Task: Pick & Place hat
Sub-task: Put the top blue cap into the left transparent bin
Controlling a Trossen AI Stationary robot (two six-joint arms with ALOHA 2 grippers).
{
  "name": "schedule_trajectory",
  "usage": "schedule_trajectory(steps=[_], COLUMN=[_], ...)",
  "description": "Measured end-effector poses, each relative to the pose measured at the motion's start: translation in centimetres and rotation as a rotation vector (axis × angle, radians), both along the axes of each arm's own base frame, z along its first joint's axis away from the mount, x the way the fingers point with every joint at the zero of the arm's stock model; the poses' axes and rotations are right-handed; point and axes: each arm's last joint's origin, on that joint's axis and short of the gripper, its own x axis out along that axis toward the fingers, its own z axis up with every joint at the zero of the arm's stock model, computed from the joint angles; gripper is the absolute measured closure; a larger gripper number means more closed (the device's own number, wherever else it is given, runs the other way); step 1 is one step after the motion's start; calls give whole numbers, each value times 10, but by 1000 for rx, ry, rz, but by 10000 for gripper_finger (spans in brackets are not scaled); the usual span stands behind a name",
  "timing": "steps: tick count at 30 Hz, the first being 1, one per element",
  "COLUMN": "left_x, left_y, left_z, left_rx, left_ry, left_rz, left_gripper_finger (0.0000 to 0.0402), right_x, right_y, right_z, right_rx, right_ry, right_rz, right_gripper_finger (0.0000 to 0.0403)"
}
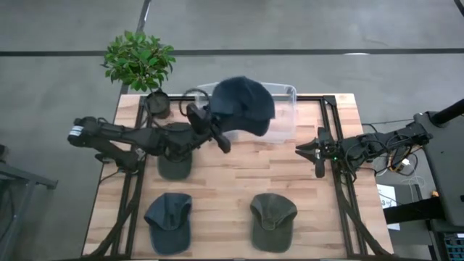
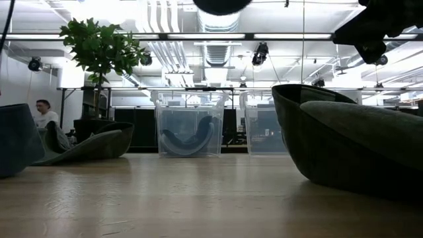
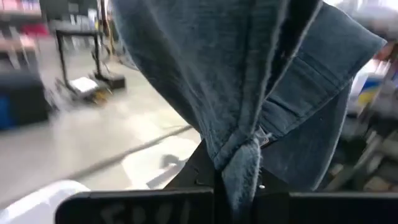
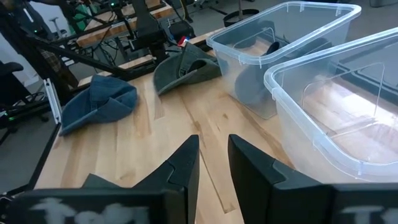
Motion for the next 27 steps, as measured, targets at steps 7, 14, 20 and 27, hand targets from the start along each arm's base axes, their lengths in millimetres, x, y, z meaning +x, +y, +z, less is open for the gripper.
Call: schedule_trajectory(steps=[7, 14, 20, 27], left_x=[15, 13, 11, 10], left_y=[-13, -20, -23, -23], left_z=[-8, -2, 5, 5], left_rx=[229, 342, 456, 447], left_ry=[115, 164, 224, 218], left_rz=[-27, 14, 68, 84], left_gripper_finger=[398, 398, 398, 398], right_x=[0, 0, 0, 0], right_y=[0, 0, 0, 0], right_z=[0, 0, 0, 0], right_rx=[-3, -18, -19, -19], right_ry=[2, 5, 7, 7], right_rz=[1, 5, 5, 5], right_gripper_finger=[333, 330, 322, 321])
